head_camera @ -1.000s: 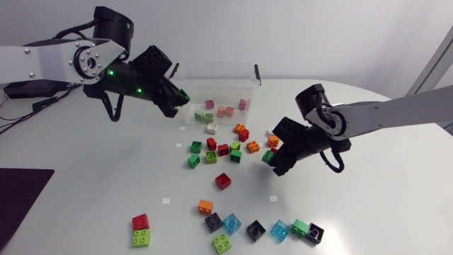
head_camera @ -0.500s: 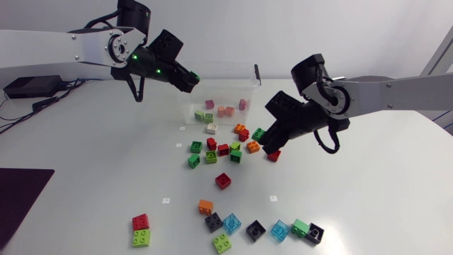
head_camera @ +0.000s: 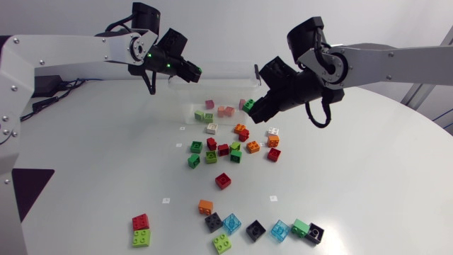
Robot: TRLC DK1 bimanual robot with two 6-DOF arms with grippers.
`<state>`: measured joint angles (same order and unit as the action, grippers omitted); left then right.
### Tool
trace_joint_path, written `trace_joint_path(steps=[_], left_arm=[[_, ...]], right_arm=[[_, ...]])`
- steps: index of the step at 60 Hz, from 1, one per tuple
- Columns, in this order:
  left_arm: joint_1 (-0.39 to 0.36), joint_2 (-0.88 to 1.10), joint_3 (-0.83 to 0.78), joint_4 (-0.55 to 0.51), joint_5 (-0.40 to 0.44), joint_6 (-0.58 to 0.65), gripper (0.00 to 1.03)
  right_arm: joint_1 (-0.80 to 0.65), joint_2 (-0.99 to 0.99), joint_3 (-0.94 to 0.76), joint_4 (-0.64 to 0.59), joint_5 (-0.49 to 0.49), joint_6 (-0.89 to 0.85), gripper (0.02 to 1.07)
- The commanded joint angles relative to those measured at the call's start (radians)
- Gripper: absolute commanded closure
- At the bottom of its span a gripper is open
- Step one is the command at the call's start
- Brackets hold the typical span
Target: Place the duplo bricks in the container
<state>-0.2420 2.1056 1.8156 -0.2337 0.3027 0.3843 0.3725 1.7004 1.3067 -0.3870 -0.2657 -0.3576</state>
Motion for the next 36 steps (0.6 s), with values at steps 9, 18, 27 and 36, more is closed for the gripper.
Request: trace_joint_path(steps=[9, 18, 27, 36], left_arm=[[0.001, 0.039, 0.08, 0.004, -0.033, -0.044, 0.06], [0.003, -0.033, 0.014, 0.007, -0.033, -0.044, 0.05], [0.006, -0.21, -0.173, 0.054, -0.031, -0.036, 0.05], [0.009, -0.325, -0.328, 0.045, -0.033, 0.007, 0.05]], right_arm=[[0.019, 0.071, 0.128, -0.03, -0.003, 0.068, 0.8], [0.019, 0.127, 0.22, -0.044, -0.003, 0.105, 0.8], [0.006, 0.193, 0.315, -0.05, -0.001, 0.14, 0.8], [0.0, 0.251, 0.385, -0.047, 0.0, 0.169, 0.8]])
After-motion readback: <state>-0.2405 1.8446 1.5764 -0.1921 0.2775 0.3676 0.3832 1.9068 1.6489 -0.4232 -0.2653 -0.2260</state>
